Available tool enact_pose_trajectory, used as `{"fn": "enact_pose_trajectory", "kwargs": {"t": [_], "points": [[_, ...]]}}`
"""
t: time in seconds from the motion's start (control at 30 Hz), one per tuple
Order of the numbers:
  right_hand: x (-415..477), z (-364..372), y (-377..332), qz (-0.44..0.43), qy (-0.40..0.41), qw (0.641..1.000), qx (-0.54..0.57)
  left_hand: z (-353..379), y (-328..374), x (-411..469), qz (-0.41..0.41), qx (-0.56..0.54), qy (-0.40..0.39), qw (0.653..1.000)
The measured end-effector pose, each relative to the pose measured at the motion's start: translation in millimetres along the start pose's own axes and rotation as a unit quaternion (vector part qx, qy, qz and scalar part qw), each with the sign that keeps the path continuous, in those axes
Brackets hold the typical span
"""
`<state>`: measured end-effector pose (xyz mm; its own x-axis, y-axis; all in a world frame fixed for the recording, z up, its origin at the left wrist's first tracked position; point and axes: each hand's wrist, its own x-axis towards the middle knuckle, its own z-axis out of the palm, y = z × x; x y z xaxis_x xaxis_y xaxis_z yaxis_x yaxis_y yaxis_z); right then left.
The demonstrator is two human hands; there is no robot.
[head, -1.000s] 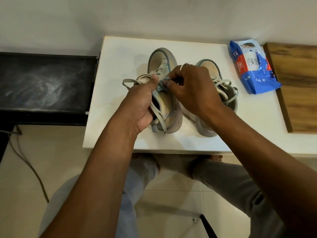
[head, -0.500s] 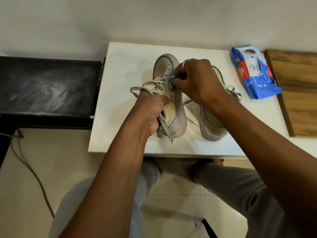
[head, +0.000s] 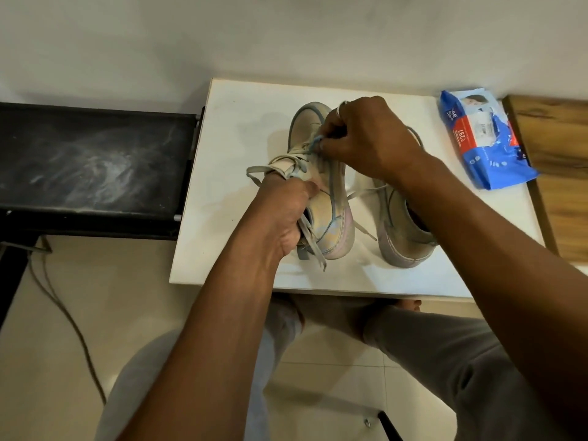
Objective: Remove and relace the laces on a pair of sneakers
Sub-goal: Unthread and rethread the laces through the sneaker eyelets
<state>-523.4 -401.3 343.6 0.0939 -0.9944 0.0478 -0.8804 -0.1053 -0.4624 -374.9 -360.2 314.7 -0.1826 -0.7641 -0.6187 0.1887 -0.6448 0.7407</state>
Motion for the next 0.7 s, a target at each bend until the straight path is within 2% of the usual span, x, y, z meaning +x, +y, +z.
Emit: {"fn": "enact_pose_trajectory", "kwargs": {"t": [0.07, 0.13, 0.3, 0.53, 0.6, 0.7], "points": [[2.9, 5.7, 0.2, 0.015, 0.055, 0.998, -0.003, 0.4, 0.1, -1.2, -0.002, 0.001, -0.001, 1.000], [4.1, 5.4, 0.1, 0.023, 0.062, 0.998, -0.002, 1.0, -0.1, -2.5, 0.002, 0.000, 0.000, 1.000], [-3.5, -7.4, -1.5, -0.006, -0.075, 0.997, 0.016, 1.0, 1.5, -4.1, 0.001, -0.010, -0.002, 1.000], [3.3, 8.6, 4.5, 0.019, 0.073, 0.997, -0.012, 2.6, 0.6, -5.2, 0.003, 0.018, -0.001, 1.000], [2.4, 3.6, 4.6, 0.010, 0.045, 0.999, -0.007, 3.0, 0.3, -5.6, 0.005, 0.015, 0.006, 1.000], [-4.0, -7.6, 3.0, -0.011, -0.063, 0.998, 0.021, 1.9, 0.6, -4.4, -0.003, 0.008, 0.014, 1.000]]}}
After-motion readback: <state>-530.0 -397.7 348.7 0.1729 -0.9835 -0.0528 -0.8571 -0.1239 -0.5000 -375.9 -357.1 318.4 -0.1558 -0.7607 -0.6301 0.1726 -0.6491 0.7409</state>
